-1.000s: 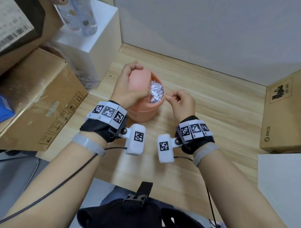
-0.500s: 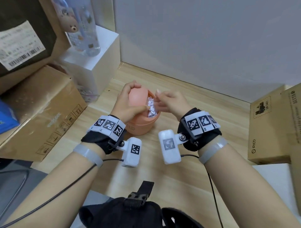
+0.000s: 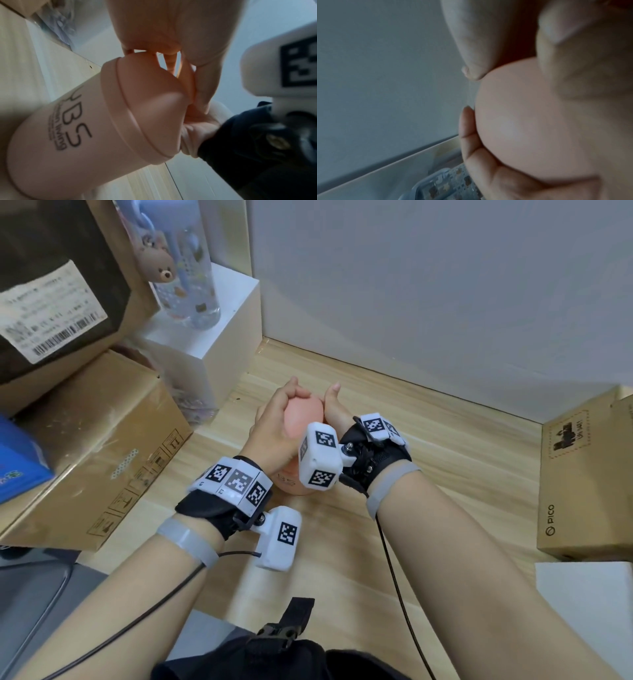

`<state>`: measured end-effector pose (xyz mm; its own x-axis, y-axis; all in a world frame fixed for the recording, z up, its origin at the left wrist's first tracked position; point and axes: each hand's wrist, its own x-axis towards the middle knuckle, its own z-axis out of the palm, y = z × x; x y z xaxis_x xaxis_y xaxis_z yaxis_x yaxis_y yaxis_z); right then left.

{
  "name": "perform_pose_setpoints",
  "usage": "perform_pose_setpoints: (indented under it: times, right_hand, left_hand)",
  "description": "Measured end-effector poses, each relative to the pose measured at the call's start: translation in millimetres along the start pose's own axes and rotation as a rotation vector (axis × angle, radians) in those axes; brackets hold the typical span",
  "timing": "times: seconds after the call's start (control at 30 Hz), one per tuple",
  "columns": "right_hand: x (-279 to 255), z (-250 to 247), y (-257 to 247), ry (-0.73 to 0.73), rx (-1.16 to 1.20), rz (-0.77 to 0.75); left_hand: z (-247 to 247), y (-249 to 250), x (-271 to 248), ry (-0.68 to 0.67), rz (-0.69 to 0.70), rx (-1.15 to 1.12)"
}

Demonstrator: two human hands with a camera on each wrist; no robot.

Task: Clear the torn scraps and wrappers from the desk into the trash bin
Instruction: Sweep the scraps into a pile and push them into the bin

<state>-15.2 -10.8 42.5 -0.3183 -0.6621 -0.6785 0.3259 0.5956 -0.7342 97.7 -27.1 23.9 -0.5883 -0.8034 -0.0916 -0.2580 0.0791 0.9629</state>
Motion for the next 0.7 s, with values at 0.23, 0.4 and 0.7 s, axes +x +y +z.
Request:
perform_pose_setpoints:
  times: [0.23, 0.4, 0.7]
  right_hand:
    - [-21, -18, -13, -0.107, -0.067, 0.102]
    - [-34, -53, -21, -0.111, -0.083, 0.123]
    - [-31, -57, -8, -0.198, 0.011, 0.193]
  left_hand:
    - [-2, 7, -3, 0.005, 0.030, 0.021]
    - [-4, 6, -2, 0.030, 0.059, 0.019]
    - [-5, 2, 0, 0.086, 0.105, 0.103]
